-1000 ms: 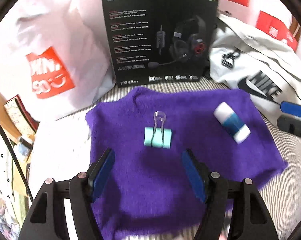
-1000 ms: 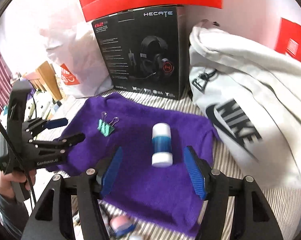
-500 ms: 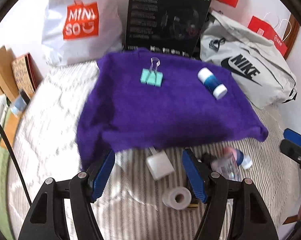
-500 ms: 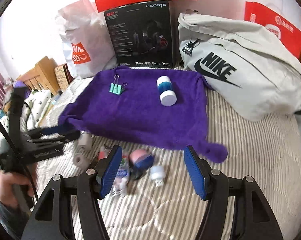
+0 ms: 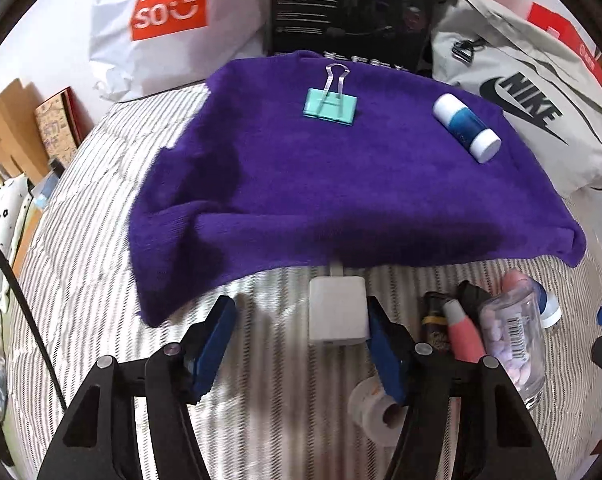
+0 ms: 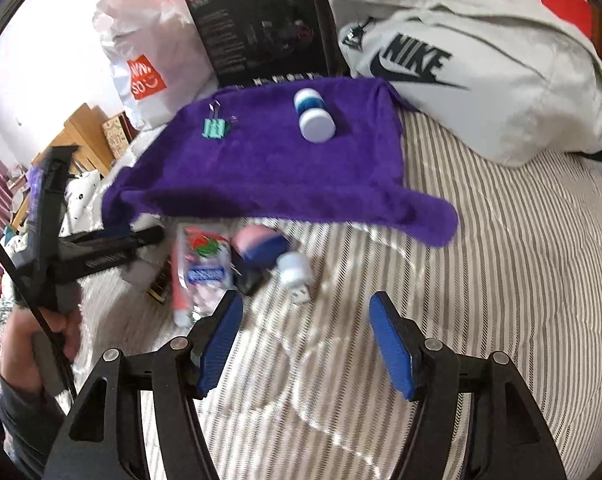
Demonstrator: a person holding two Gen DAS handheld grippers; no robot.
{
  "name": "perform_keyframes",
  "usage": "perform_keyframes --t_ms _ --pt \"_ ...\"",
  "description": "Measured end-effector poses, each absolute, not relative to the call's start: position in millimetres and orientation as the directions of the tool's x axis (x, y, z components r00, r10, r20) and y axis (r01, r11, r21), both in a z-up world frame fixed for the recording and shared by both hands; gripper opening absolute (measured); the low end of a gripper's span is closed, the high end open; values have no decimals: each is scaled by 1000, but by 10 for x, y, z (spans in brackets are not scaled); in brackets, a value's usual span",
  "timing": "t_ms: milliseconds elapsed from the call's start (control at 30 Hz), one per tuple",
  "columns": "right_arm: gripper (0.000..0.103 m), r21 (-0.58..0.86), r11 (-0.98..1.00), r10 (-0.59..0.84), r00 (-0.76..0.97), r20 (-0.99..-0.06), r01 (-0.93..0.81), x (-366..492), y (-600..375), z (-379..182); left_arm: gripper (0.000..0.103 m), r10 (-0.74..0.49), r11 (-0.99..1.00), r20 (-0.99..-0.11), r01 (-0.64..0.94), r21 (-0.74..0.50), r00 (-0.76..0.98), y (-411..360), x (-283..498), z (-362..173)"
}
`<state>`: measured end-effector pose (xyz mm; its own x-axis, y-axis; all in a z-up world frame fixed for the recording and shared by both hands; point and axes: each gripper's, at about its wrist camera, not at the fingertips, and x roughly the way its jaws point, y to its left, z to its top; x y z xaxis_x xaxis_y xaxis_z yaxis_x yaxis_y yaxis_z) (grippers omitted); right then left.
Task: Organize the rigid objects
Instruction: 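Grasp the white USB charger with left tool while right tool grasps USB light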
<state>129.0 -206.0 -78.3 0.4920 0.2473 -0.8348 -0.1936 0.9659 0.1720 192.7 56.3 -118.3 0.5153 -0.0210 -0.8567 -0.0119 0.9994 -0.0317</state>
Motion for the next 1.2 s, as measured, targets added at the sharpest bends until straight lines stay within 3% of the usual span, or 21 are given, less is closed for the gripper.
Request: perform_keyframes --t_ms 100,167,267,533,667,900,1200 --pt "65 187 967 249 483 -840 -174 1319 -2134 -871 61 -14 1000 -855 -6 -20 519 596 1918 -1173" --pt "65 195 966 253 478 -841 -169 1330 -2163 -914 51 -34 999 -851 19 -28 524 556 1910 -1175" --pt "65 195 962 265 488 -832 -190 1321 -2155 -953 27 -62 998 -845 60 -35 532 468 1931 -1165" --pt "61 174 958 270 509 -817 -230 1450 -1937 -1070 26 -104 994 -831 76 -75 546 462 1887 -1160" --pt "42 106 965 222 534 -816 -240 1502 -1799 -1139 26 -102 994 -830 81 -69 548 457 1881 -1164" --pt "24 51 962 199 558 -805 -270 1509 -1709 -1155 26 -109 994 -830 75 -80 547 478 1885 -1160" --pt "24 78 956 225 543 -809 -281 1417 -1805 -1065 26 -119 993 -819 89 -84 562 492 1803 -1131"
